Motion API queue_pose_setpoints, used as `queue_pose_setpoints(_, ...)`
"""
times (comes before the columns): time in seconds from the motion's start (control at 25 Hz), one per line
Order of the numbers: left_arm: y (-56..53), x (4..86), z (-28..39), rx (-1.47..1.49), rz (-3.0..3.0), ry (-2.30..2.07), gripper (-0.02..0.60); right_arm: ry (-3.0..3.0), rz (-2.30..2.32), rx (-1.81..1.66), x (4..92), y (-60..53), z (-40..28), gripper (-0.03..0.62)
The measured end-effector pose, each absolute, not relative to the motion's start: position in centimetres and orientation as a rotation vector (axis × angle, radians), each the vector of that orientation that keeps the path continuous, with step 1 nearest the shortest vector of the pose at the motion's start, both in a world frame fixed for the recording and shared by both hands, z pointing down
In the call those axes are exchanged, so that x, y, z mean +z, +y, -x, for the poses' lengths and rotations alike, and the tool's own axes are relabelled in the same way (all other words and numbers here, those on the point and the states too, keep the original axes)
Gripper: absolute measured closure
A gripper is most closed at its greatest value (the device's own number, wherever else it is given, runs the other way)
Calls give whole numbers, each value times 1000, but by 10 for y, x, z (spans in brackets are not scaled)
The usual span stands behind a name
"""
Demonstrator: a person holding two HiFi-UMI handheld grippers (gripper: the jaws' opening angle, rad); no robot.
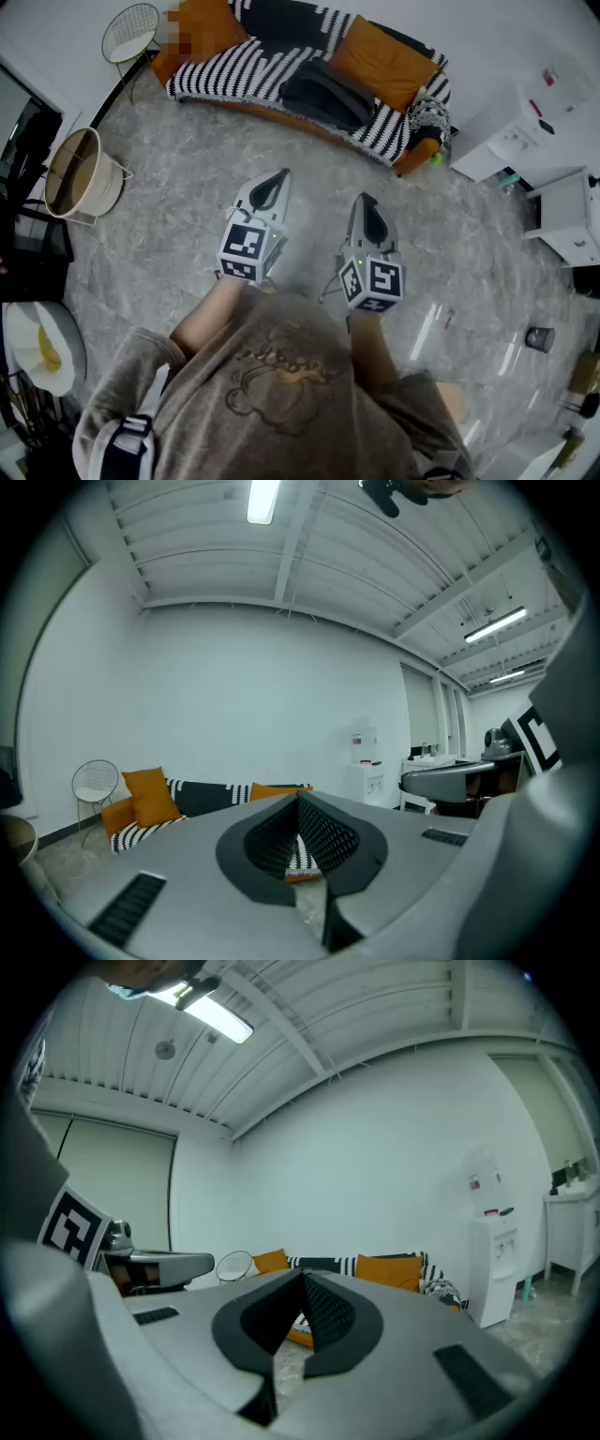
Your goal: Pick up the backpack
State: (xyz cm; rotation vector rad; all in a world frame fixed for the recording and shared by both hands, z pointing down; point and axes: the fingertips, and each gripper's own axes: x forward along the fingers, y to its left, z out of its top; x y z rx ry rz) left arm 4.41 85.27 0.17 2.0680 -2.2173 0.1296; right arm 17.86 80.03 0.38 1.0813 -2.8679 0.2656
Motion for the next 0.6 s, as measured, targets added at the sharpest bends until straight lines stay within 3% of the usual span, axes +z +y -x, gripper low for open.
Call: queue_pose_setpoints(0.6, 854, 24, -63, 108, -2011, -2212, 580, -2911, -1021, 292, 18, 799, -207, 594)
